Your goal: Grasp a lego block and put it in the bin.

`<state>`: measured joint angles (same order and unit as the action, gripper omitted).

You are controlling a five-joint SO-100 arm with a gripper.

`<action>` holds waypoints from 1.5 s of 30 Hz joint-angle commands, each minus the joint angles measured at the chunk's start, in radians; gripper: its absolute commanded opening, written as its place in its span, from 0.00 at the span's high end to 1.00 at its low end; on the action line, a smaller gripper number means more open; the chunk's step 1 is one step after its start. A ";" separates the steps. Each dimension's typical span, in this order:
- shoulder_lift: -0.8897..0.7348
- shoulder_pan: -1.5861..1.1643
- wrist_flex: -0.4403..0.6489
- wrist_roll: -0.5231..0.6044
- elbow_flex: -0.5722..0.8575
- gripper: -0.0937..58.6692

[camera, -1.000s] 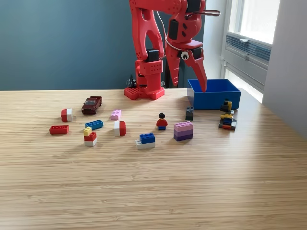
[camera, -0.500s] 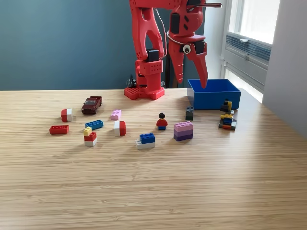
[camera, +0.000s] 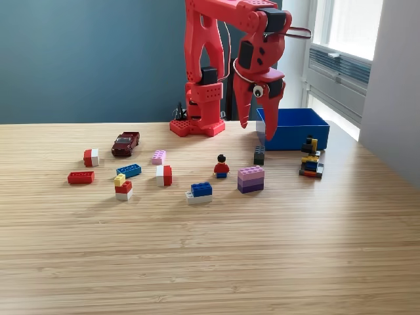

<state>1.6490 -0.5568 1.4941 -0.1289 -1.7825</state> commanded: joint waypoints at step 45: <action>-0.179 0.015 -0.063 0.026 0.264 0.41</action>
<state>1.4527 -0.5369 1.4174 -0.1074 -1.5800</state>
